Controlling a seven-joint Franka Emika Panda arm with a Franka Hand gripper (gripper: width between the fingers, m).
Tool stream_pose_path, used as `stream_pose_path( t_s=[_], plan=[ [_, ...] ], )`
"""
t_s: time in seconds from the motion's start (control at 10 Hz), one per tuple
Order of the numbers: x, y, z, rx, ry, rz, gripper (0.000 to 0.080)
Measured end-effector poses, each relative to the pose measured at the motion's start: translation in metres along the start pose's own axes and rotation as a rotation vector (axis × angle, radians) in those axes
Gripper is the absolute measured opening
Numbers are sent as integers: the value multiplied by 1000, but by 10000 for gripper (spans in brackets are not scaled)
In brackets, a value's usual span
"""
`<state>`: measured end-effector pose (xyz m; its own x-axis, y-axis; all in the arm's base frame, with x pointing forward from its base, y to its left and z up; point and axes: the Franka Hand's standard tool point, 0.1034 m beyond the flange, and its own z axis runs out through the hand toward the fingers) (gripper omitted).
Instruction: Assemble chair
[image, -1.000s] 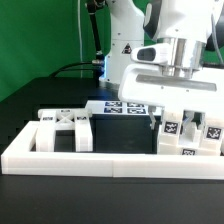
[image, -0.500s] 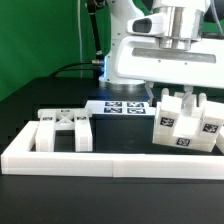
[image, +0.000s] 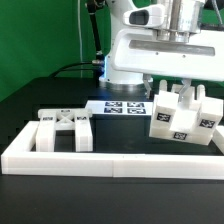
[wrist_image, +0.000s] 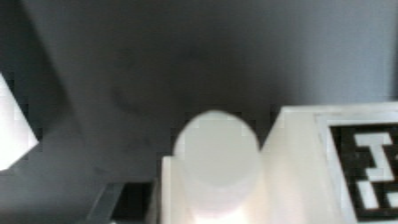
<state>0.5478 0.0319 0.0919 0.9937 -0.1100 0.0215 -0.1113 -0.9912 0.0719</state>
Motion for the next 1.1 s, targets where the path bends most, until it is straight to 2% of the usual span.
stream_pose_path(
  t_s=[0.2,0.4,0.6,0.7,0.8,0.9,1.0,1.1],
  plan=[
    [4,9,-4,-19,-150,3,336],
    [-5,12,-1,-41,-289,8,336],
    [-13,20,-3,-78,-500,20,336],
    [-9,25,-5,-94,-573,29,336],
    [-5,28,-5,-97,-616,41,336],
    [-10,32,-3,-106,-699,57,336],
    [-5,36,4,-119,-731,63,336],
    [-4,37,6,-122,-728,62,336]
  ],
)
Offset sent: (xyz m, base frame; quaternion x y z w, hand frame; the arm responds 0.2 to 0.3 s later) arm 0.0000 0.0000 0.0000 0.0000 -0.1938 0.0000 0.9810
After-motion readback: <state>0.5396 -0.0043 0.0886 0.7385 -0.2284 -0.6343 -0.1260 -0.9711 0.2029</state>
